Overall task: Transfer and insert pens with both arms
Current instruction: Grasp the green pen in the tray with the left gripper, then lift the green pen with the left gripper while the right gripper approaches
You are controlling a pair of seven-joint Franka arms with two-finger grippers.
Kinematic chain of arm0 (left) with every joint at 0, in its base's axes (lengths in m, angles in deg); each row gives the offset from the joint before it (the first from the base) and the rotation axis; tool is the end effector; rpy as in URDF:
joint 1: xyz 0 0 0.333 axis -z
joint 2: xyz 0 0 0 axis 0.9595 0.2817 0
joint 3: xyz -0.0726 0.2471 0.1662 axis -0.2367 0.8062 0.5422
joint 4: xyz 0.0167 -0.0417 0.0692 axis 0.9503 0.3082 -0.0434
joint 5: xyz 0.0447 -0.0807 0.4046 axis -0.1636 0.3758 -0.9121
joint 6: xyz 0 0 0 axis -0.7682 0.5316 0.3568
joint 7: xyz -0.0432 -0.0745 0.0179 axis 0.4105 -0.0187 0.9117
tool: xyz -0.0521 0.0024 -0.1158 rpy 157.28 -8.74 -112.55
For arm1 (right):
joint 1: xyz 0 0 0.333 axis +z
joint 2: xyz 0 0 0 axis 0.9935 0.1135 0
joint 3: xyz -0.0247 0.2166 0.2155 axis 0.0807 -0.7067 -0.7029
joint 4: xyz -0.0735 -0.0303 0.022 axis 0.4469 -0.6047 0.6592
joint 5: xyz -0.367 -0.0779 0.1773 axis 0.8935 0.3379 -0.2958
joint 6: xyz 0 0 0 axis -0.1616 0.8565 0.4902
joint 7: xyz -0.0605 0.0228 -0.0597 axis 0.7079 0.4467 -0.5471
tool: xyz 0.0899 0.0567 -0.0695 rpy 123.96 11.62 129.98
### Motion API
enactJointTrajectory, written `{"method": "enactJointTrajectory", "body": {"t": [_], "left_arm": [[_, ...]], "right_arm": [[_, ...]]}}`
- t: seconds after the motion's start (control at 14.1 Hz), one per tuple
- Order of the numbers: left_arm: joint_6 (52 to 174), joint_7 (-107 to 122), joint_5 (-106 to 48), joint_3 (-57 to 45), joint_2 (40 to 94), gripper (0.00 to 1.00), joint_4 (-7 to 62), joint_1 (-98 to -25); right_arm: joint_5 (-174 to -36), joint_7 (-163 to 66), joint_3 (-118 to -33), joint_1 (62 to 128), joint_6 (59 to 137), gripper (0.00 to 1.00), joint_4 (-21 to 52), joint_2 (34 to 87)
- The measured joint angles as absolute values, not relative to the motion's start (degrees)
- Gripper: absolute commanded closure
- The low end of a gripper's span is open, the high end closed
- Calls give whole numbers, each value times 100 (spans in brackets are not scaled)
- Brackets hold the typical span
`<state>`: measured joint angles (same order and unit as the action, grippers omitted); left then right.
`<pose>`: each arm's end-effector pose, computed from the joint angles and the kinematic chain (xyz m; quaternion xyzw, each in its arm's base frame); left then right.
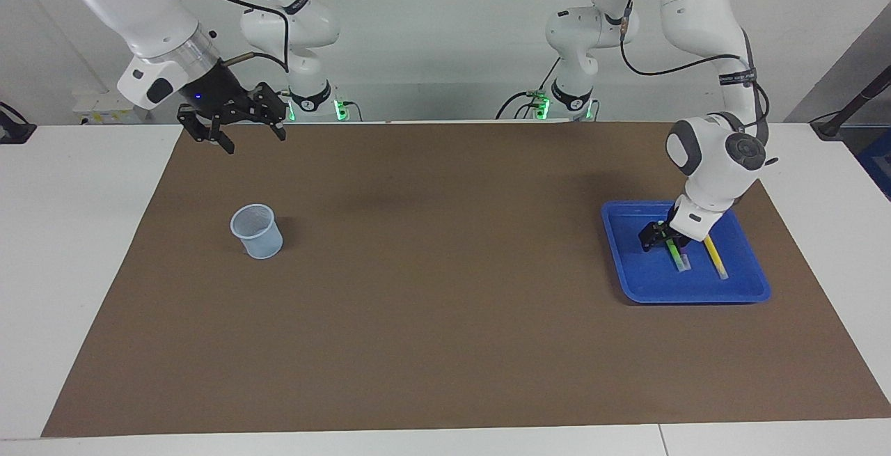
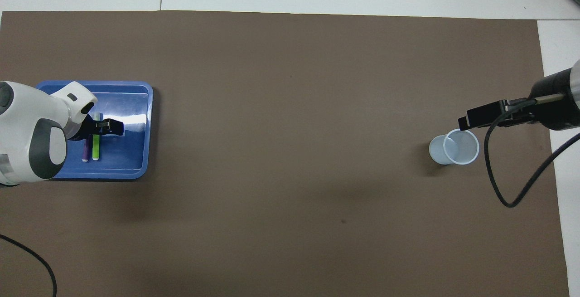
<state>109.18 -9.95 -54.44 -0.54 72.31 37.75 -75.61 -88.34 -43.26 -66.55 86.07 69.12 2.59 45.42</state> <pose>0.5957 0.0458 0.2569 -0.9998 -0.0209 -0.0011 0.0057 0.5725 0.0429 0.5933 -0.9918 -0.0381 0.0166 0.1206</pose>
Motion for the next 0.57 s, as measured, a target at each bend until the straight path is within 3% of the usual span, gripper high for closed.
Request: {"method": "enactJointTrajectory", "body": {"t": [0.57], "left_arm": [[11126, -923, -5444, -58, 7246, 0, 3900, -7543]], "right_arm": [[-9762, -3821, -6703, 8845, 7318, 0, 779, 4341]]}}
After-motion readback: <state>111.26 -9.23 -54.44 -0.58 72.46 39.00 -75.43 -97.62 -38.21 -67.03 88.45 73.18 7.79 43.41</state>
